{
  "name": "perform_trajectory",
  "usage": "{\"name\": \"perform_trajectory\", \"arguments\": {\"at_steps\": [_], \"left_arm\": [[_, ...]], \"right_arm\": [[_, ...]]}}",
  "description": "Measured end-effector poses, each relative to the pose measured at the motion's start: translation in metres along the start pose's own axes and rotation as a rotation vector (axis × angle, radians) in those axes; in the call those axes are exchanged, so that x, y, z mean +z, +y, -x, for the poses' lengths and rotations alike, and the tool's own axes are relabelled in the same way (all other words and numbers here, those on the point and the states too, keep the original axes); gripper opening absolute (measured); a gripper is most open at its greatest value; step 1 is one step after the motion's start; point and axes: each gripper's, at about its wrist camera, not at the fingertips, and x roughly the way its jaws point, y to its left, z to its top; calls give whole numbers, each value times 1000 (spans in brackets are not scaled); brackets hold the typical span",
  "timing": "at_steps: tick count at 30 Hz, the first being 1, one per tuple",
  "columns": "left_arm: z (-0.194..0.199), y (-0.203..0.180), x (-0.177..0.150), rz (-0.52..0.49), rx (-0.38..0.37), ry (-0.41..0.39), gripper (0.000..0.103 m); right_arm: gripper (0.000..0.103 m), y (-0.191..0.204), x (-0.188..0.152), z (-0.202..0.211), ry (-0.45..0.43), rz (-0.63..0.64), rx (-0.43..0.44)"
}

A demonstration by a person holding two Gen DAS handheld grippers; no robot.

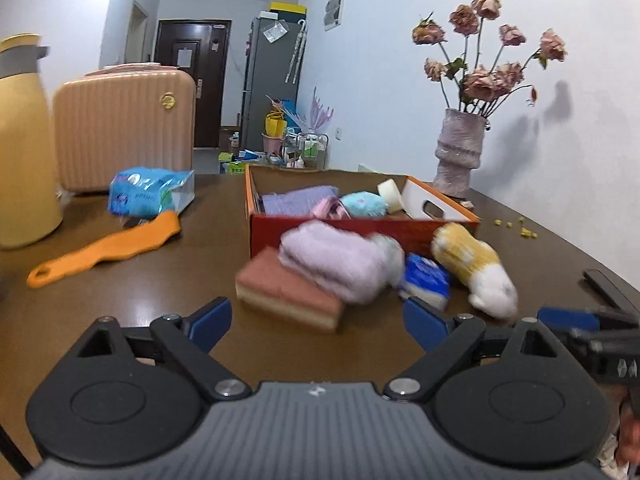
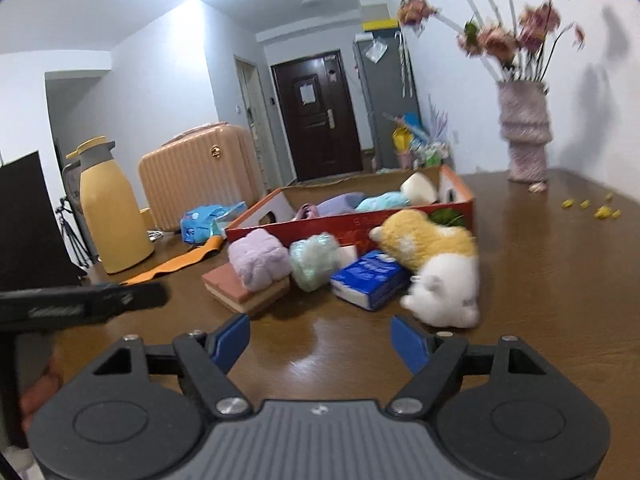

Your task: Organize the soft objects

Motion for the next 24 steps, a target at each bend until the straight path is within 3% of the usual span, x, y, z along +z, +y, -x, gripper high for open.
{"name": "perform_trajectory", "arguments": {"at_steps": [3, 7, 11, 12, 16, 19, 24], "left_arm": [[-51, 22, 30, 30, -48, 40, 83], [-117, 52, 54, 137, -179, 98, 65], [-155, 70, 44, 216, -258, 154, 37], [-159, 73, 38, 239, -278, 179, 33], [-153, 75, 36, 258, -280, 155, 23], [-146, 74, 38, 278, -274, 149, 20], [-86, 44, 30, 265, -267, 55, 20]], "right_arm": [[75, 1, 13, -39, 22, -92, 53], [70, 8, 24, -92, 10, -169, 117], [57, 2, 29, -135, 38, -331, 151], [50, 1, 27, -141, 36, -354, 159], [36, -2, 22, -153, 25, -414, 213], [29, 4, 26, -150, 24, -365, 227], [29, 7, 35, -104, 29, -246, 295]]}}
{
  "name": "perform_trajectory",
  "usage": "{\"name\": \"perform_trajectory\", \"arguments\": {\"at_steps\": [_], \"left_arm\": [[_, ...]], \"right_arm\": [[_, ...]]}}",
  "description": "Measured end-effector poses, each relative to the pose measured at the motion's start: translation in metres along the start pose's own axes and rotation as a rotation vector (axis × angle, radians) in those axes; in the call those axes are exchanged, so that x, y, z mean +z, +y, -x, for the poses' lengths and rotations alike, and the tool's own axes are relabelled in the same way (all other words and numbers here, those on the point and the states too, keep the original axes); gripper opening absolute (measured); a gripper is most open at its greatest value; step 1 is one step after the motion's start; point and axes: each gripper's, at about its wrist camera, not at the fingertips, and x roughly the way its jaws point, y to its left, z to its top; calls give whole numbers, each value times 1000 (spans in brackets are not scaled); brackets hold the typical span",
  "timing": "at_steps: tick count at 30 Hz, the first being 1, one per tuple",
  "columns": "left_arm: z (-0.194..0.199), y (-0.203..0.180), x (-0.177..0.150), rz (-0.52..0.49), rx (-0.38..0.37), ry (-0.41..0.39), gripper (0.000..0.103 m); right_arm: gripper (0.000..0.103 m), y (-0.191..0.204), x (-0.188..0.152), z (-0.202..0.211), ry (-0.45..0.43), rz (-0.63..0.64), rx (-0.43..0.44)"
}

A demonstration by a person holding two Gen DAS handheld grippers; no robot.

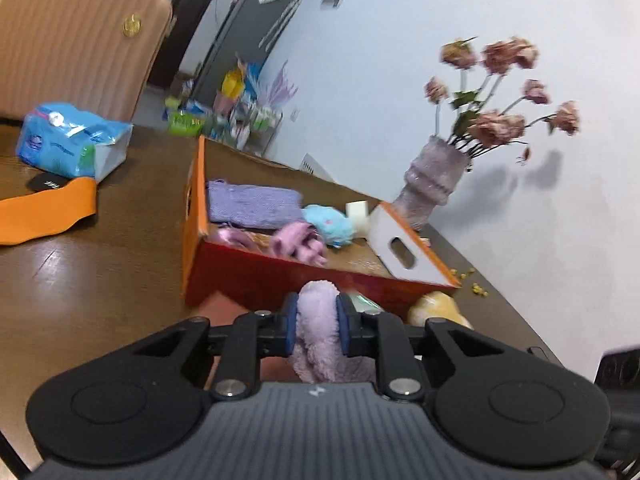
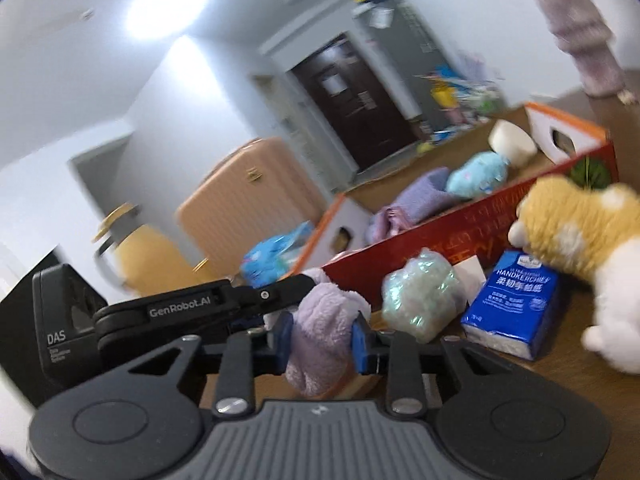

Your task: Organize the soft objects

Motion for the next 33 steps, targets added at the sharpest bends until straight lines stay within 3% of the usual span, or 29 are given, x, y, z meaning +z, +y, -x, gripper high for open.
{"name": "perform_trajectory", "arguments": {"at_steps": [3, 7, 11, 14, 16, 18, 22, 25, 26, 27, 30, 33], "left_arm": [[22, -23, -48, 49, 12, 27, 20], [49, -46, -109, 143, 24, 110, 20], [76, -71, -138, 117, 40, 132, 19], [89, -85, -142, 81, 38, 129, 23], [92, -94, -141, 50, 53, 125, 27], [95, -101, -139, 23, 66, 106, 44], [89, -103, -138, 14, 89, 125, 46], [81, -97, -142, 26, 82, 164, 43], [78, -95, -143, 29, 69, 173, 30], [77, -94, -143, 27, 53, 174, 25], [76, -94, -134, 1, 41, 152, 19], [68, -90, -102, 11, 8, 107, 19]], "right_arm": [[30, 1, -6, 40, 92, 79, 11], [30, -16, -26, 82, 231, 66, 17], [33, -27, -46, 108, 254, 42, -29], [39, -32, -56, 118, 203, 58, -160], [40, -33, -58, 126, 175, 53, -161], [40, -31, -58, 134, 155, 50, -157], [40, -30, -64, 146, 146, 56, -155], [35, -31, -71, 143, 167, 46, -153], [31, -32, -74, 141, 171, 48, -149], [23, -31, -75, 139, 177, 52, -131], [21, -24, -69, 133, 169, 96, -138], [20, -19, -44, 127, 129, 92, -101]]}}
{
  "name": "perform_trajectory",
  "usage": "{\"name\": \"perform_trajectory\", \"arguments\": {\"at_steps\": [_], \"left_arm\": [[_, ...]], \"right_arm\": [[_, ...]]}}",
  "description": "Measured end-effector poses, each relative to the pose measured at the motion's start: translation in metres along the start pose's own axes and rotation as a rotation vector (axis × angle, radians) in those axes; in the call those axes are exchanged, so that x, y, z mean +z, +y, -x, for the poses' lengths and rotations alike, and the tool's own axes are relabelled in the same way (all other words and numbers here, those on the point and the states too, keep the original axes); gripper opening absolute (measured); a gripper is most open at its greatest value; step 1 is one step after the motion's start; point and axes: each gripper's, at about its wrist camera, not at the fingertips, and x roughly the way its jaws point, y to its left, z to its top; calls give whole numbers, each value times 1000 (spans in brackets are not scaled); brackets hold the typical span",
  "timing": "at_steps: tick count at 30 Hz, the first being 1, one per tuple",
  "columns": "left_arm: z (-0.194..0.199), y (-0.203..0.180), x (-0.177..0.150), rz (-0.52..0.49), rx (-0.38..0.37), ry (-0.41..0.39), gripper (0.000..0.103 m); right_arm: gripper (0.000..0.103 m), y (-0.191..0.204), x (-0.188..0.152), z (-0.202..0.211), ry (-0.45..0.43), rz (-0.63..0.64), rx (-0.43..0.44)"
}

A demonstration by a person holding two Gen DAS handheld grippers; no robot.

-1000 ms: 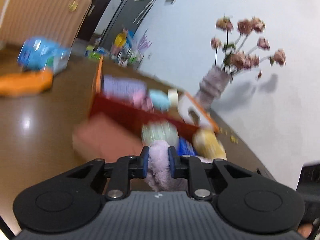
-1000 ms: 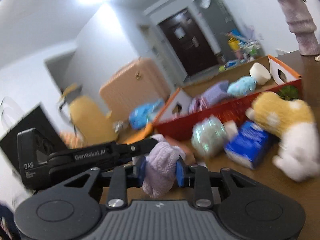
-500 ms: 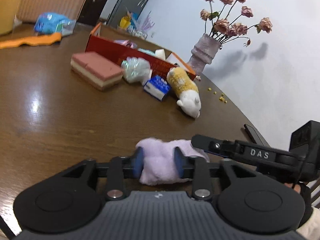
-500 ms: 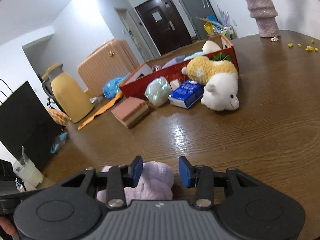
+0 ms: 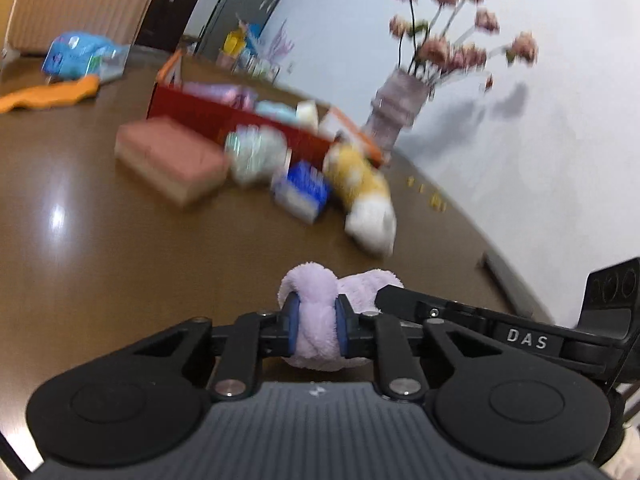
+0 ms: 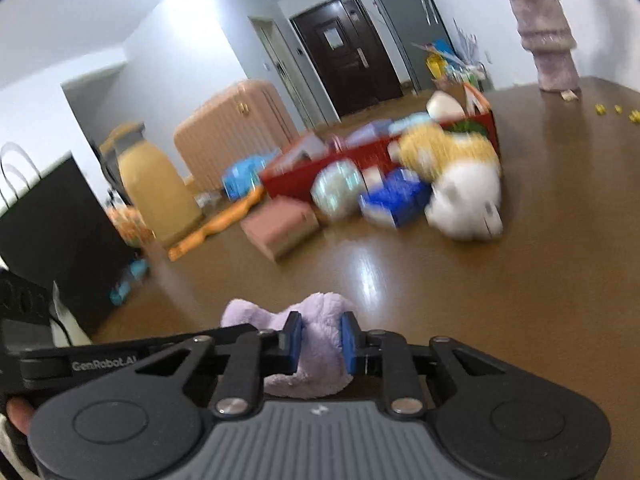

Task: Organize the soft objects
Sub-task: 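Lower the lavender towel into the box and open both tools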

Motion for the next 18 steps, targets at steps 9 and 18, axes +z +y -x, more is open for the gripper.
{"name": "perform_trajectory", "arguments": {"at_steps": [9, 18], "left_arm": [[-62, 30, 184, -56, 52, -141, 19], [-166, 93, 260, -37, 171, -7, 19]], "right_arm": [[20, 11, 175, -92, -142, 106, 56], [20, -22, 262, -236, -1, 16, 9]]}}
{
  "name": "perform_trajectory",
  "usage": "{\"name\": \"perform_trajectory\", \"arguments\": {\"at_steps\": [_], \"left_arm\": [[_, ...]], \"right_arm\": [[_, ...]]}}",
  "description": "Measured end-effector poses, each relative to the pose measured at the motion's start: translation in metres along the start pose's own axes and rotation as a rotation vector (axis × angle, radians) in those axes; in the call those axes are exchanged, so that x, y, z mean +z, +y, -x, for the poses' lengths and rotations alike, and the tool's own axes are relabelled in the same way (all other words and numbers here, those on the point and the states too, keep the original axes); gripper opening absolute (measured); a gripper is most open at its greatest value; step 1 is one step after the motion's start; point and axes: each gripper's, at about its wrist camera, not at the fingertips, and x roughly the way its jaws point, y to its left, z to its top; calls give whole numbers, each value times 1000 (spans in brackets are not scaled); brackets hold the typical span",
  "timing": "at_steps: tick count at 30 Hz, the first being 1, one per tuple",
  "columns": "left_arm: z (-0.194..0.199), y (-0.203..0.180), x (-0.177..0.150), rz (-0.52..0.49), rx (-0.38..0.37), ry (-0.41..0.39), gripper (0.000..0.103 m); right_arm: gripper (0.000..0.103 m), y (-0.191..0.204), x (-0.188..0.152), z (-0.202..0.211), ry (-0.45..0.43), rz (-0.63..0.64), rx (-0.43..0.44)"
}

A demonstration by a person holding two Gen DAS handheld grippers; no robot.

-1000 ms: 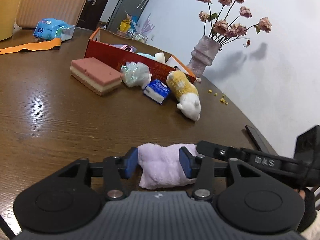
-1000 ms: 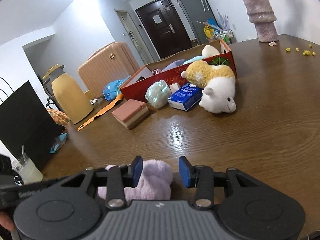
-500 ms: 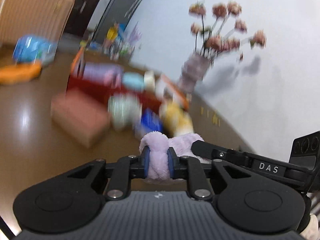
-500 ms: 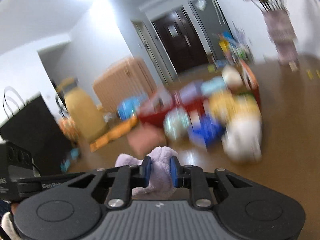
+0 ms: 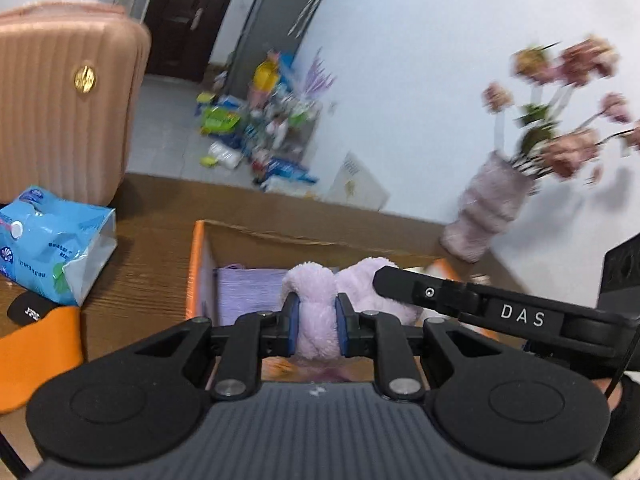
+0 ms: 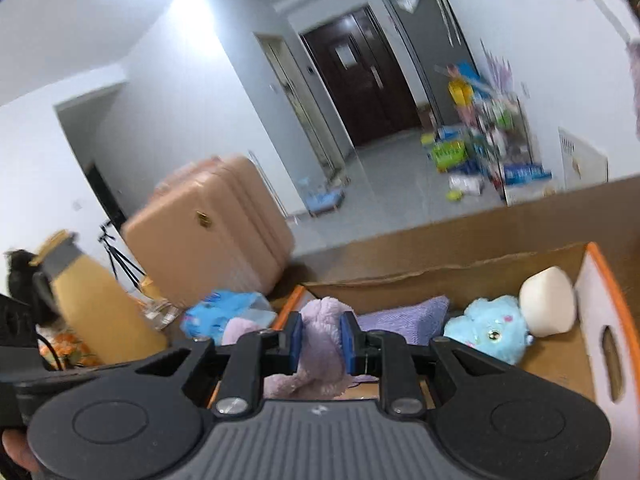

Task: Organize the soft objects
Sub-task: 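Lower the lavender towel into the box and open both tools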

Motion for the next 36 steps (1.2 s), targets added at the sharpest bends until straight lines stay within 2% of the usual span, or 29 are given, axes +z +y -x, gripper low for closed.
{"name": "perform_trajectory", "arguments": {"at_steps": [5, 9, 13, 17, 19, 20, 21, 26, 30, 33, 36], "left_arm": [[-47, 16, 0, -30, 100, 72, 19], [-67, 23, -6, -59, 141, 118, 19], [-65, 17, -12, -104, 136, 169, 19], [-59, 13, -15, -114, 139, 220, 19], [-54, 7, -16, -126, 156, 229, 26], [-50, 5, -16, -132, 171, 219, 35], [-44, 2, -15, -140, 173, 211, 40], [2, -15, -4, -165, 181, 157, 43], [56, -32, 1, -206, 196, 95, 49], [100, -40, -2, -238, 217, 54, 58], [132, -49, -9, -245, 235, 31, 60]], "right_arm": [[20, -16, -5, -61, 100, -20, -58], [20, -18, -11, -91, 192, 18, -92], [20, -18, -10, -101, 304, 22, -93], [21, -35, -10, -99, 370, -90, -52], [27, -39, -12, -95, 385, -127, -50], [28, -38, -11, -90, 376, -127, -65], [31, -35, -11, -84, 364, -112, -80], [38, -19, 5, -30, 279, -63, -94], [43, -10, 19, 37, 197, -5, -126], [49, -14, 20, 96, 147, 27, -175], [55, -24, 16, 145, 101, 25, -229]]}}
